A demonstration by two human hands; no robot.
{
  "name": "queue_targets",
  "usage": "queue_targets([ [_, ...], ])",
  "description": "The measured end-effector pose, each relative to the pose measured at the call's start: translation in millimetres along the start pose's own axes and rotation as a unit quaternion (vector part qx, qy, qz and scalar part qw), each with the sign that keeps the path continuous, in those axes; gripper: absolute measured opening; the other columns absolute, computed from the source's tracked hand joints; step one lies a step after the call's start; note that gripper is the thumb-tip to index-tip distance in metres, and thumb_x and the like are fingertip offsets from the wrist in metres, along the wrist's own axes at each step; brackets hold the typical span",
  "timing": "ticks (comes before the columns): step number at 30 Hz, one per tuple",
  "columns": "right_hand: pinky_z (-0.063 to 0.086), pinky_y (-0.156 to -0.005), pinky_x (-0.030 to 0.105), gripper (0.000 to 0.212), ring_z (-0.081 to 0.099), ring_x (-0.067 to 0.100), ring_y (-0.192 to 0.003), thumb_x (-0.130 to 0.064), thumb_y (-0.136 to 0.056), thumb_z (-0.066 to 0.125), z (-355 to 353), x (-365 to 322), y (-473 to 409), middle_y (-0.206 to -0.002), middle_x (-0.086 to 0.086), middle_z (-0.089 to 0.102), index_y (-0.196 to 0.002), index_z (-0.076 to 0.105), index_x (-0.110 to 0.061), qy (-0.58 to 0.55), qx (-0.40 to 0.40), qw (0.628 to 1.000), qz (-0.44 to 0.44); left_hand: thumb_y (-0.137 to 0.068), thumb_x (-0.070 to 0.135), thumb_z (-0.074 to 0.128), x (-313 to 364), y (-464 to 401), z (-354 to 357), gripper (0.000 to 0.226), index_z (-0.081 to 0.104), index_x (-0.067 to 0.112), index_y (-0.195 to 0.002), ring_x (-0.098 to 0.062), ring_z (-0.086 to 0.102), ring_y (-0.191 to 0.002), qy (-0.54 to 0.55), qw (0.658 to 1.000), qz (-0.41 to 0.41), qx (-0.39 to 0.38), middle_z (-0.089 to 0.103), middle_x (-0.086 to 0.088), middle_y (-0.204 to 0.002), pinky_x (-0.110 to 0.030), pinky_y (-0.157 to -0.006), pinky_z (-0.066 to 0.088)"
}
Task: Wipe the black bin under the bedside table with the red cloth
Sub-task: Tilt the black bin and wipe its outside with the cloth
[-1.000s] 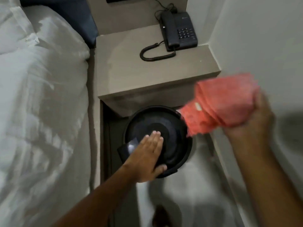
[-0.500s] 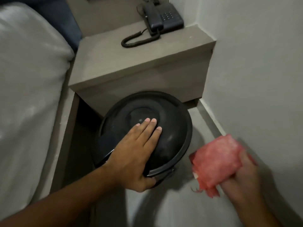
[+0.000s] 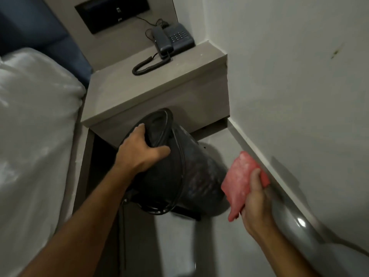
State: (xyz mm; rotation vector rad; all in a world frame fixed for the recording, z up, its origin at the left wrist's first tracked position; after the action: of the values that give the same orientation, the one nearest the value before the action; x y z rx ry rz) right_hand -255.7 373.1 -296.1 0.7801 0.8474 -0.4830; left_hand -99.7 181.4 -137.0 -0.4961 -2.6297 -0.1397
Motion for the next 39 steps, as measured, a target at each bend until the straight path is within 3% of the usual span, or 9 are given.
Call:
queue_targets([
  [3, 0.059, -0.082, 0.021, 0.064, 0.068, 0.012, -0.114, -0.079, -0.083, 0.052, 26.0, 4.0, 1.9, -0.13, -0.003, 0.069, -0.13, 0.064, -0.037, 0.013, -0.046, 0.998, -0.045, -0.041, 0.064, 0.06, 6.0, -17.4, -0.9, 0.081, 0.059, 0.026, -0.113, -0.032, 0.062, -0.095, 0.014, 0.998, -0.059, -0.001, 0.066, -0.004, -0.11, -0.043, -0.083, 0.054],
  [9, 0.038, -0.114, 0.041, 0.059, 0.053, 0.017, -0.133, -0.052, -0.101, 0.049, 111.7, 16.5, -27.3, -0.143, 0.009, 0.061, -0.142, 0.057, -0.01, 0.174, -0.077, 0.964, -0.184, -0.04, 0.058, 0.064, 2.5, -23.6, 0.9, 0.073, 0.064, 0.027, -0.106, -0.027, 0.064, -0.086, 0.03, 0.997, -0.068, 0.007, 0.068, -0.003, -0.1, -0.043, -0.077, 0.058],
  [16, 0.016, -0.121, 0.057, 0.073, 0.018, 0.031, -0.155, -0.052, -0.098, 0.047, 112.9, 81.3, -41.4, -0.17, 0.004, 0.02, -0.161, 0.019, -0.027, 0.435, -0.138, 0.701, -0.548, -0.04, 0.043, 0.068, -28.9, -20.2, -9.7, 0.061, 0.065, 0.036, -0.1, -0.029, 0.066, -0.089, 0.088, 0.994, -0.069, 0.004, 0.071, -0.001, -0.097, -0.055, -0.078, 0.06],
  [22, 0.026, -0.11, 0.069, 0.053, 0.011, 0.035, -0.156, -0.049, -0.095, 0.055, 41.2, 139.5, -30.2, -0.171, 0.0, 0.013, -0.143, 0.046, -0.028, 0.538, -0.14, 0.597, -0.578, -0.037, 0.041, 0.067, -28.6, -22.6, -8.2, 0.064, 0.065, 0.036, -0.101, -0.031, 0.066, -0.09, 0.098, 0.993, -0.073, -0.01, 0.071, -0.003, -0.096, -0.057, -0.078, 0.059],
  [27, 0.01, -0.118, 0.067, 0.088, 0.012, 0.04, -0.155, -0.054, -0.091, 0.063, 121.1, 87.1, -37.5, -0.172, 0.003, 0.008, -0.162, 0.019, -0.027, 0.478, -0.166, 0.576, -0.642, -0.042, 0.051, 0.066, -21.7, -25.1, -4.3, 0.055, 0.058, 0.036, -0.094, -0.029, 0.068, -0.083, 0.078, 0.995, -0.061, -0.007, 0.069, -0.003, -0.092, -0.05, -0.073, 0.06],
  [31, 0.004, -0.121, 0.062, 0.08, 0.012, 0.037, -0.155, -0.053, -0.097, 0.052, 142.0, 79.0, -32.0, -0.171, 0.006, 0.012, -0.162, 0.016, -0.026, 0.511, -0.19, 0.531, -0.648, -0.042, 0.055, 0.064, -24.9, -25.6, -5.2, 0.057, 0.057, 0.034, -0.094, -0.027, 0.066, -0.08, 0.074, 0.995, -0.061, -0.003, 0.068, -0.004, -0.089, -0.042, -0.069, 0.056],
  [34, -0.006, -0.122, 0.034, 0.067, 0.013, 0.01, -0.154, -0.059, -0.095, 0.038, 125.9, 109.9, -17.0, -0.166, -0.014, 0.021, -0.155, 0.02, -0.038, 0.657, -0.229, 0.362, -0.621, -0.038, 0.051, 0.063, -22.8, -25.5, -5.2, 0.061, 0.058, 0.032, -0.095, -0.029, 0.065, -0.081, 0.074, 0.995, -0.068, -0.009, 0.067, -0.005, -0.091, -0.045, -0.069, 0.057],
  [36, -0.005, -0.124, 0.047, 0.058, 0.005, 0.015, -0.156, -0.055, -0.096, 0.04, 96.3, 133.7, -12.3, -0.162, -0.019, 0.03, -0.152, 0.03, -0.044, 0.654, -0.209, 0.392, -0.612, -0.036, 0.05, 0.062, -18.4, -26.2, -2.6, 0.06, 0.058, 0.032, -0.093, -0.029, 0.064, -0.083, 0.073, 0.995, -0.061, -0.01, 0.067, -0.003, -0.093, -0.047, -0.072, 0.058],
  [39, 0.012, -0.115, 0.07, 0.053, 0.013, 0.037, -0.154, -0.05, -0.098, 0.045, 59.2, 152.1, -11.4, -0.155, 0.007, 0.04, -0.145, 0.045, -0.026, 0.588, -0.052, 0.614, -0.524, -0.035, 0.047, 0.062, -16.0, -28.3, -1.2, 0.059, 0.059, 0.031, -0.091, -0.029, 0.062, -0.084, 0.065, 0.996, -0.056, -0.004, 0.067, -0.001, -0.093, -0.052, -0.076, 0.058],
])
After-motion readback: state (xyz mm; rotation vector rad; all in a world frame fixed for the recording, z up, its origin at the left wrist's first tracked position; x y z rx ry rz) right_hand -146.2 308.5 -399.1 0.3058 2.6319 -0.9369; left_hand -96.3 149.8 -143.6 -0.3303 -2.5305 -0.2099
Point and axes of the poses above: each hand's wrist, its own y-axis away from the middle knuckle, its own z-axis out of the palm, x = y × z, the point moved 1 cm from there along -y, towards the middle knuckle
